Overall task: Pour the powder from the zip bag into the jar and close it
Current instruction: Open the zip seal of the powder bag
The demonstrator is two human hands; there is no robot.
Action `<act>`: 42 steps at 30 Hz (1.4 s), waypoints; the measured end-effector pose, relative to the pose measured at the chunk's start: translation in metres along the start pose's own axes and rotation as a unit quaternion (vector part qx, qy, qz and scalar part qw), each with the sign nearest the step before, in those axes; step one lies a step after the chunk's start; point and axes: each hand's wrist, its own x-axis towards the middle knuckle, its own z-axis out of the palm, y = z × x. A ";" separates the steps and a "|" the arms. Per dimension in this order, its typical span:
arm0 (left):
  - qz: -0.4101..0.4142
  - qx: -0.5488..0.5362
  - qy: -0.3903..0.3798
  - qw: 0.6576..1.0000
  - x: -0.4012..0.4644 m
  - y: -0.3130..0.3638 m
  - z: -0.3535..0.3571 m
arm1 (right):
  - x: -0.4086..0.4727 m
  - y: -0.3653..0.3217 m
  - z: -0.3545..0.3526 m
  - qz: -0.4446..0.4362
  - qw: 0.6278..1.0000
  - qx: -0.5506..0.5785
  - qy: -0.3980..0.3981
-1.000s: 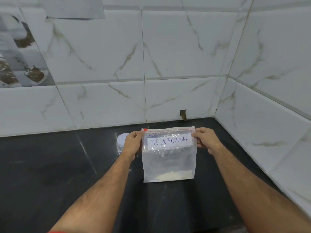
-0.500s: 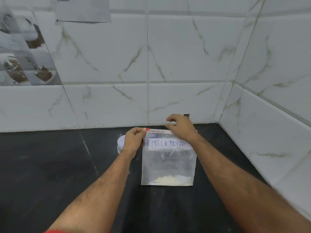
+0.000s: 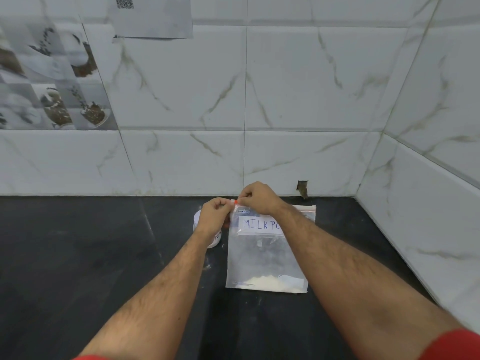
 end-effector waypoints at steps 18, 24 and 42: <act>0.037 0.099 0.002 0.994 0.013 0.000 0.001 | 0.007 0.002 -0.006 -0.003 0.999 -0.017 -0.035; 0.024 0.130 0.009 0.991 0.020 0.001 -0.007 | 0.005 0.018 -0.017 0.022 0.999 -0.013 -0.037; 0.013 0.140 0.018 0.990 0.025 -0.002 -0.009 | -0.021 0.069 -0.059 0.064 0.998 -0.014 -0.007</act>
